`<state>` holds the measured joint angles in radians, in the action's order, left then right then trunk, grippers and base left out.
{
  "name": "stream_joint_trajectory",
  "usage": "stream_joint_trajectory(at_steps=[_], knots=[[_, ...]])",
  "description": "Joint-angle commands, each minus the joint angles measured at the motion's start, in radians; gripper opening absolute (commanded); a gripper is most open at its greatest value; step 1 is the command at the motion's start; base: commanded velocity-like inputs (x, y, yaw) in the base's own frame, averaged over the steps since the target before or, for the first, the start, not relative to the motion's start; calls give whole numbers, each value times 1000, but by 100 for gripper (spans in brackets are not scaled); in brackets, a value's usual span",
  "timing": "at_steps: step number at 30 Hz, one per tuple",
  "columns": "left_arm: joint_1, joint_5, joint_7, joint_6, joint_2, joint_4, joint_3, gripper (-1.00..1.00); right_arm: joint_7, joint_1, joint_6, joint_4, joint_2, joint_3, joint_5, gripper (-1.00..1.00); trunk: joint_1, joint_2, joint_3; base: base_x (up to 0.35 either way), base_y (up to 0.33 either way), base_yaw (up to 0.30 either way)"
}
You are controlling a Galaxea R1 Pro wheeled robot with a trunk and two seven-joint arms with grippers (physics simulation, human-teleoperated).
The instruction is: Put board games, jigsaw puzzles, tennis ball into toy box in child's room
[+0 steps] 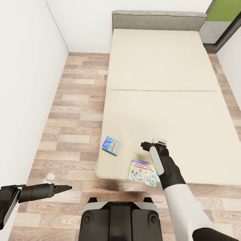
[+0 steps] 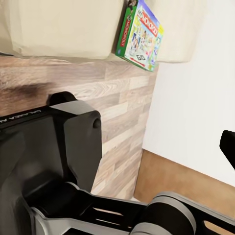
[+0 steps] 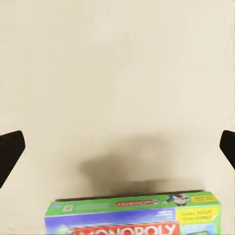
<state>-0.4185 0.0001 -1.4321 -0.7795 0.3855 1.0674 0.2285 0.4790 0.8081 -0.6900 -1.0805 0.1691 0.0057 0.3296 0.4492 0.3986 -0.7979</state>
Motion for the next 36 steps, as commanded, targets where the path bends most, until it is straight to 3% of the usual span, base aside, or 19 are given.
stream_joint_trajectory(at_steps=[1, 5, 9, 12, 15, 23, 31, 36], knots=[[0, 0, -4, -10, 0, 0, 0, 100, 8, -18, -15, -36, 0, 1, 11, 100, 1, 1, 1, 0, 0, 0], [0, 0, -4, -10, 0, 0, 0, 100, 5, -120, -83, -212, -1, 0, 18, 100, 1, 1, 7, 0, 0, 0], [0, 0, -4, -10, 0, 0, 0, 100, -8, -266, -136, -392, -2, 1, 23, 100, 1, 1, 14, 0, 0, 0], [0, 0, -3, -10, 0, 0, 0, 100, -35, -327, -144, -442, -3, 2, 24, 100, 1, 1, 19, 0, 0, 0], [0, 0, -3, -10, -1, 0, 0, 100, -118, -390, -145, -478, -3, 1, 24, 100, 1, 1, 23, 0, 0, 0], [0, -1, -2, 10, -12, 0, 0, 100, -344, -460, -141, -494, -12, -8, 23, 100, 1, 1, 37, 0, 0, 0], [0, -2, -2, 25, -20, 0, 0, 100, -631, -486, -106, -497, -87, -12, 23, 100, 1, 1, 50, 0, 0, 0], [0, -2, -2, 26, -20, 0, 0, 100, -738, -487, -97, -498, -98, -12, 23, 100, 1, 1, 58, 0, 0, 0]])
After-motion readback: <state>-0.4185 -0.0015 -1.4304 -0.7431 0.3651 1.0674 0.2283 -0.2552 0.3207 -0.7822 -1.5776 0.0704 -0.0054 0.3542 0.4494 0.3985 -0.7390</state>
